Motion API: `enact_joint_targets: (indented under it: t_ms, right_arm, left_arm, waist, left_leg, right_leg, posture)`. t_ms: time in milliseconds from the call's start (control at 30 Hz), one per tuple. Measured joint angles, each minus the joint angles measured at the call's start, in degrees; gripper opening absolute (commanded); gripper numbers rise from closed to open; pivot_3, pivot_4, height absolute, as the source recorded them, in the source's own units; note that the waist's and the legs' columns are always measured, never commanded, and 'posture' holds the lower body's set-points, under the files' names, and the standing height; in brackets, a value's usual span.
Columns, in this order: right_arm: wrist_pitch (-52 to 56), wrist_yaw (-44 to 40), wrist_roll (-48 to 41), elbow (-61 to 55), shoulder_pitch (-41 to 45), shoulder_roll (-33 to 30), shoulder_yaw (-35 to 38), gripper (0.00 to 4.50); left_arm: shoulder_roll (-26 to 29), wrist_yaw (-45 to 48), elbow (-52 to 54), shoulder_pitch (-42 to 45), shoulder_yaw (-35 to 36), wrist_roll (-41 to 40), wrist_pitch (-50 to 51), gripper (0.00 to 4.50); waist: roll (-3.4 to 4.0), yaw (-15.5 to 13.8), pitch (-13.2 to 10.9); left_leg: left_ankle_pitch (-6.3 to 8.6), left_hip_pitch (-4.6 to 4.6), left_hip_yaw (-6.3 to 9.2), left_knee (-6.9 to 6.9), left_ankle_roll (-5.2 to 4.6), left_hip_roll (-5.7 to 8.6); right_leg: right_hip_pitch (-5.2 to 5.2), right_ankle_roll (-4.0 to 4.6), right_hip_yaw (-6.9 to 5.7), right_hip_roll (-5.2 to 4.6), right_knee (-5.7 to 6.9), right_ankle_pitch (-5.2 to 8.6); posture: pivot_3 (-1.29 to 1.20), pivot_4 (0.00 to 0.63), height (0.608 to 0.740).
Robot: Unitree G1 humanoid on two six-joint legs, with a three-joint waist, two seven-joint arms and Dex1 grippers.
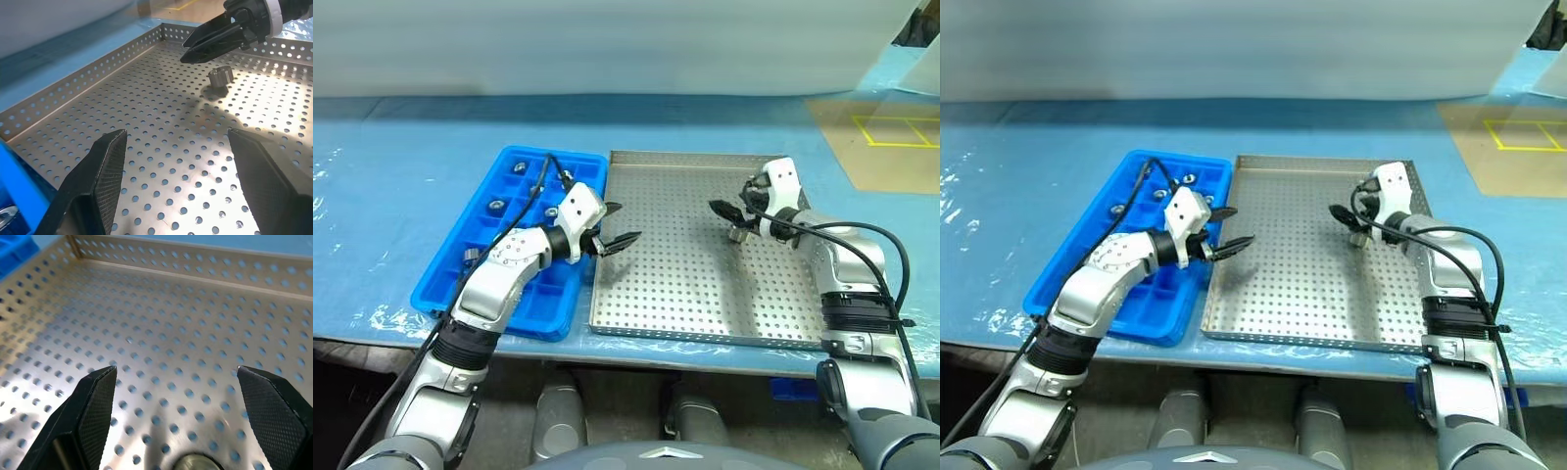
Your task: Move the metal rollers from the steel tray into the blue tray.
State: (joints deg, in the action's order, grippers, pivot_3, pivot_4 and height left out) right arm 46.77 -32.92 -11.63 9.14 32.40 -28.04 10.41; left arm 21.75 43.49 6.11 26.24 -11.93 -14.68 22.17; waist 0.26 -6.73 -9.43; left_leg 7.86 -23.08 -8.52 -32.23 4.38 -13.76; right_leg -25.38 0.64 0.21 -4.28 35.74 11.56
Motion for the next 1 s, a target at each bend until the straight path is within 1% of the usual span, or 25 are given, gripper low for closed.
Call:
enact_joint_targets:
  t_ms: [100,367,467,533,567,633,833,867,1000]
  right_arm:
    - [3.4,0.9,-0.2,-0.6,-0.8,-1.0,0.2,4.00]
    - [9.2,2.4,-1.7,-1.2,-2.5,-1.3,0.1,4.00]
    - [9.6,2.5,-1.8,-1.2,-2.8,-1.9,-0.6,3.37]
    - [9.4,2.3,-1.8,-1.2,-3.1,-2.3,-0.9,2.74]
    - [9.2,2.1,-1.9,-1.2,-3.1,-2.2,-1.1,2.30]
    - [8.8,1.8,-2.0,-1.2,-3.1,-2.2,-1.2,1.66]
    - [6.9,0.6,-2.0,-1.1,-3.1,-2.2,-3.0,1.62]
    - [6.1,0.4,-2.0,-1.1,-3.0,-2.0,-3.1,1.62]
    - [3.5,-2.1,-4.3,-1.3,-1.1,0.5,-3.3,1.62]
  left_arm:
    - [-0.5,1.1,-1.1,0.8,-0.5,0.2,-0.7,3.47]
    - [-0.8,2.3,-1.4,1.2,-1.0,0.7,-1.2,3.47]
    - [-0.8,2.4,-1.4,1.2,-1.0,0.8,-1.2,3.47]
    - [-0.8,2.2,-1.4,1.2,-0.9,0.8,-1.2,3.47]
    - [-0.8,2.2,-1.4,1.1,-0.8,0.8,-1.2,3.47]
    - [-0.8,2.0,-1.4,1.1,-0.8,0.8,-1.2,3.47]
    - [-0.4,1.2,-0.7,0.7,0.6,0.6,-1.0,3.47]
    - [-0.1,1.0,-0.2,0.3,1.0,0.4,-0.8,3.47]
    - [1.5,0.3,3.1,-1.8,3.2,-0.3,0.7,3.47]
  waist:
    - [0.00,0.3,0.0]
    - [0.00,1.2,0.0]
    - [0.00,1.2,0.0]
    - [0.00,1.2,0.0]
    - [0.00,1.2,0.0]
    - [0.00,1.2,0.0]
    - [0.00,1.2,0.0]
    - [0.00,1.2,0.0]
    - [0.01,1.4,0.0]
  left_leg:
    - [0.00,0.02,0.00,0.00,0.00,0.00]
    - [0.00,0.04,0.00,0.00,-0.01,0.00]
    - [0.00,0.05,0.00,0.00,-0.01,0.00]
    - [0.00,0.06,0.00,0.00,-0.01,0.00]
    - [0.01,0.06,0.00,0.00,-0.01,0.00]
    - [0.01,0.05,0.00,0.00,-0.01,0.00]
    - [0.01,0.05,0.00,0.01,-0.02,0.00]
    - [0.01,0.04,0.00,0.01,-0.02,0.00]
    - [0.03,0.09,-0.01,0.04,-0.04,-0.01]
  right_leg:
    - [0.03,0.00,0.00,0.00,0.00,0.00]
    - [0.07,0.00,0.00,-0.01,-0.01,0.00]
    - [0.09,0.01,0.00,-0.01,-0.01,0.00]
    - [0.10,0.01,0.00,-0.02,-0.02,0.00]
    - [0.10,0.00,0.00,-0.02,-0.02,0.00]
    - [0.09,0.01,0.00,-0.03,-0.02,0.00]
    - [0.09,0.01,0.00,-0.02,-0.04,0.01]
    - [0.09,0.01,-0.01,-0.02,-0.04,0.01]
    - [0.05,0.01,-0.04,0.00,-0.03,0.01]
  posture:
    - [-0.01,0.150,0.740]
    - [-0.01,0.150,0.740]
    - [0.00,0.150,0.740]
    - [0.01,0.150,0.740]
    - [0.01,0.150,0.740]
    - [0.01,0.150,0.740]
    - [0.03,0.150,0.740]
    - [0.06,0.150,0.740]
    - [0.10,0.150,0.740]
